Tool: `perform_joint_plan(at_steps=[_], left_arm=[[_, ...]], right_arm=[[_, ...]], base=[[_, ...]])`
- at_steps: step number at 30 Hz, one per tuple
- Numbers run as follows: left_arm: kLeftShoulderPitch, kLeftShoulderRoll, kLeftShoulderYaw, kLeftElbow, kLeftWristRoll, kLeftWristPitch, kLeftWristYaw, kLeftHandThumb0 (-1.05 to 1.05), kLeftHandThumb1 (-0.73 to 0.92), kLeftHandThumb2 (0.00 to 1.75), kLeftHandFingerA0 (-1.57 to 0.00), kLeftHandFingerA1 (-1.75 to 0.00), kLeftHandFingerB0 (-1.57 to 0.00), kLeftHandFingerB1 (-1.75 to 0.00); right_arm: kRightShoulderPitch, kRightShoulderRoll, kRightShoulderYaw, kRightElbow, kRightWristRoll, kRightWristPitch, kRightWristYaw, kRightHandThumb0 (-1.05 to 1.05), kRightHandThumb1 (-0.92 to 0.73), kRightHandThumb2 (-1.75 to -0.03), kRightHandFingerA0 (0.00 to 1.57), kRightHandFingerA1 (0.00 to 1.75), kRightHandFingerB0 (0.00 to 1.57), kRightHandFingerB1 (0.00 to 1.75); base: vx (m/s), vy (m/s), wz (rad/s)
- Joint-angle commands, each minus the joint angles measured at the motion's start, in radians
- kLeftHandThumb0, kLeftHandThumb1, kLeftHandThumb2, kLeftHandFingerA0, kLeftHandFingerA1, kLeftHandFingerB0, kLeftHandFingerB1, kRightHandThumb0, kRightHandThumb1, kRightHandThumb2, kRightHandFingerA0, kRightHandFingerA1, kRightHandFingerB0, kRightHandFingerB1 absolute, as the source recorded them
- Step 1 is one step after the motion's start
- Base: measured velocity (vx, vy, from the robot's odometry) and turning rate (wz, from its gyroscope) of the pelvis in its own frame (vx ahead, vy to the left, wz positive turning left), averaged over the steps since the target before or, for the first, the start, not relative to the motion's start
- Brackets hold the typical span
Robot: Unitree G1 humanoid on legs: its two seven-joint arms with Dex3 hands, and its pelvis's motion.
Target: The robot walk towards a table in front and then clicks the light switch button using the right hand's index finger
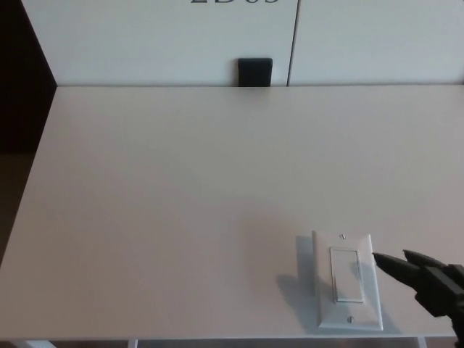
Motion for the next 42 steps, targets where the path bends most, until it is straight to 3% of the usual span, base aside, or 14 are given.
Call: perform_joint_plan(at_steps=[1,5,7,10,12,15,16,21,23,26,29,30,39,42], left_arm=[[0.01,0.033,0.005,-0.018,0.015,0.036,-0.009,-0.66,0.45,0.71,-0.33,-1.02,-0.38,-0.68],[0.008,0.045,-0.005,-0.043,0.047,0.056,0.004,-0.67,0.37,0.98,-0.46,-0.86,-0.34,-0.67],[0.002,0.043,-0.003,-0.032,0.04,0.056,0.0,-0.66,0.46,0.71,-0.34,-0.98,-0.37,-0.67],[0.0,0.042,-0.001,-0.019,0.035,0.049,-0.004,-0.68,0.36,0.96,-0.42,-0.85,-0.35,-0.67],[-0.001,0.04,-0.002,-0.021,0.044,0.057,0.009,-0.67,0.46,0.71,-0.35,-0.99,-0.37,-0.68],[0.003,0.043,-0.004,-0.04,0.054,0.065,0.015,-0.66,0.46,0.71,-0.34,-0.98,-0.37,-0.68],[0.002,0.043,-0.003,-0.04,0.051,0.067,0.011,-0.65,0.35,0.95,-0.44,-0.83,-0.34,-0.66],[0.007,0.041,0.003,-0.054,0.035,0.075,0.001,-0.64,0.35,0.95,-0.43,-0.82,-0.35,-0.66],[0.014,0.044,0.005,-0.082,0.029,0.091,-0.007,-0.65,0.46,0.71,-0.33,-0.96,-0.37,-0.66],[0.008,0.046,0.004,-0.076,0.028,0.094,-0.012,-0.65,0.35,0.95,-0.41,-0.83,-0.36,-0.67],[0.006,0.043,0.004,-0.073,0.027,0.096,-0.008,-0.63,0.44,0.7,-0.33,-0.98,-0.38,-0.67],[0.005,0.042,0.004,-0.065,0.026,0.088,-0.008,-0.64,0.35,0.94,-0.4,-0.8,-0.37,-0.66],[-0.002,0.046,-0.004,-0.052,0.035,0.081,-0.001,-0.65,0.35,0.95,-0.4,-0.82,-0.36,-0.67],[-0.005,0.048,-0.008,-0.06,0.039,0.094,0.001,-0.64,0.44,0.7,-0.32,-0.95,-0.37,-0.65]], right_arm=[[-0.105,-0.004,0.068,0.093,-0.423,0.128,-0.176,-0.56,-0.59,-0.6,0.06,0.21,0.22,0.3],[-0.113,-0.012,0.097,0.093,-0.518,0.162,-0.22,-0.59,-0.61,-0.61,0.02,0.18,0.2,0.29],[-0.109,-0.017,0.111,0.087,-0.55,0.18,-0.222,-0.64,-0.49,-0.84,0.0,0.16,0.12,0.39],[-0.099,-0.022,0.129,0.083,-0.584,0.2,-0.227,-0.7,-0.5,-0.83,0.0,0.09,0.1,0.37],[-0.093,-0.028,0.146,0.089,-0.623,0.223,-0.233,-0.77,-0.52,-0.81,0.0,0.0,0.16,0.36],[-0.097,-0.034,0.161,0.101,-0.647,0.239,-0.253,-0.77,-0.51,-0.81,0.0,0.0,0.14,0.34],[-0.095,-0.035,0.169,0.106,-0.664,0.251,-0.264,-0.78,-0.51,-0.81,0.0,0.0,0.15,0.34],[-0.089,-0.043,0.193,0.099,-0.731,0.294,-0.291,-0.82,-0.54,-0.84,0.0,0.0,0.16,0.33],[-0.085,-0.044,0.202,0.087,-0.738,0.306,-0.275,-0.81,-0.53,-0.84,0.0,0.0,0.17,0.33],[-0.082,-0.046,0.214,0.088,-0.748,0.323,-0.287,-0.8,-0.52,-0.83,0.0,0.0,0.16,0.33],[-0.082,-0.048,0.23,0.094,-0.765,0.349,-0.281,-0.79,-0.51,-0.82,0.0,0.0,0.15,0.33],[-0.079,-0.05,0.235,0.094,-0.767,0.356,-0.279,-0.8,-0.51,-0.83,0.0,0.0,0.17,0.33],[-0.074,-0.069,0.278,0.084,-0.801,0.419,-0.289,-0.8,-0.51,-0.82,0.0,0.0,0.15,0.32],[-0.066,-0.074,0.287,0.074,-0.795,0.432,-0.291,-0.8,-0.52,-0.83,0.0,0.0,0.15,0.33]], base=[[0.0,0.0,0.0],[0.0,0.0,0.0],[0.0,0.0,0.0],[0.0,0.0,0.0],[0.0,0.0,0.0],[0.0,0.0,0.0],[0.0,0.0,0.0],[0.0,0.0,0.0],[0.0,0.0,0.0],[0.0,0.0,0.0],[0.0,0.0,0.0],[0.0,0.0,0.0],[0.0,0.0,0.0],[0.0,0.0,0.0]])
